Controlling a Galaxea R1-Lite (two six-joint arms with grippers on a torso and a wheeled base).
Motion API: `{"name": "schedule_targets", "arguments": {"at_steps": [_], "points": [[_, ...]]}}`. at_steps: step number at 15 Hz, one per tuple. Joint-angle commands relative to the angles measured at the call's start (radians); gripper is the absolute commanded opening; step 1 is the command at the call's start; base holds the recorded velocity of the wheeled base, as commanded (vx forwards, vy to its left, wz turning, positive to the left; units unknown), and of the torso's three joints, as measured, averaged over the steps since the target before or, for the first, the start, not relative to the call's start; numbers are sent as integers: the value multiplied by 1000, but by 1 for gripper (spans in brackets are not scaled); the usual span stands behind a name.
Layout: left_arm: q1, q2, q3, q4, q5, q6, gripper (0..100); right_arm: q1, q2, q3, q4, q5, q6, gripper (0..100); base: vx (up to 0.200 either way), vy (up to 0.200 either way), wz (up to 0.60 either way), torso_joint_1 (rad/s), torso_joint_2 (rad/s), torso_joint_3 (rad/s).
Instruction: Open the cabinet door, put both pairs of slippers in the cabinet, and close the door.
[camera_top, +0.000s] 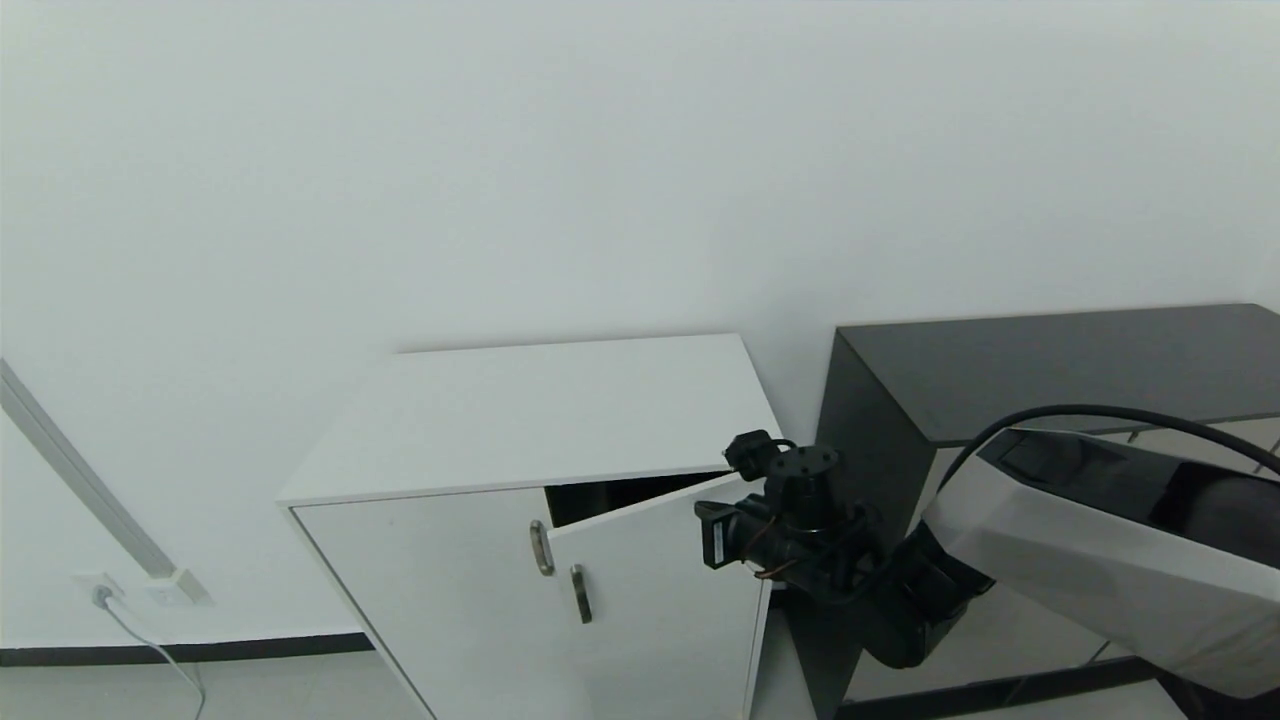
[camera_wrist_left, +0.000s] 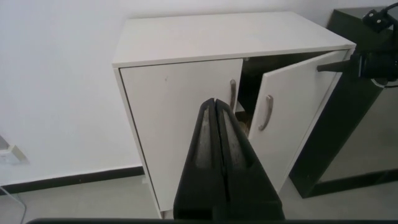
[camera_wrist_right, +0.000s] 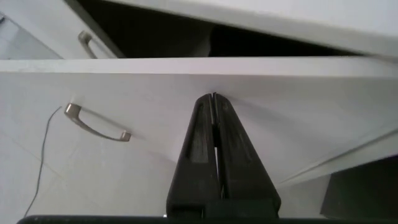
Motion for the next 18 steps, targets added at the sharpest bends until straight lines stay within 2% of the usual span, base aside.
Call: {"name": "schedule_targets", "arguments": {"at_steps": [1,10,18], "points": [[0,1,0,0,0,0,0,-6,26,-29,3,0,0,0,0,0,0,0,0,0],[0,1,0,0,0,0,0,-25,65,-105,13,4,-11,0,0,0,0,0,0,0],[0,1,0,0,0,0,0,-34,72,-116,13,4,-11,0,0,0,0,0,0,0]]}}
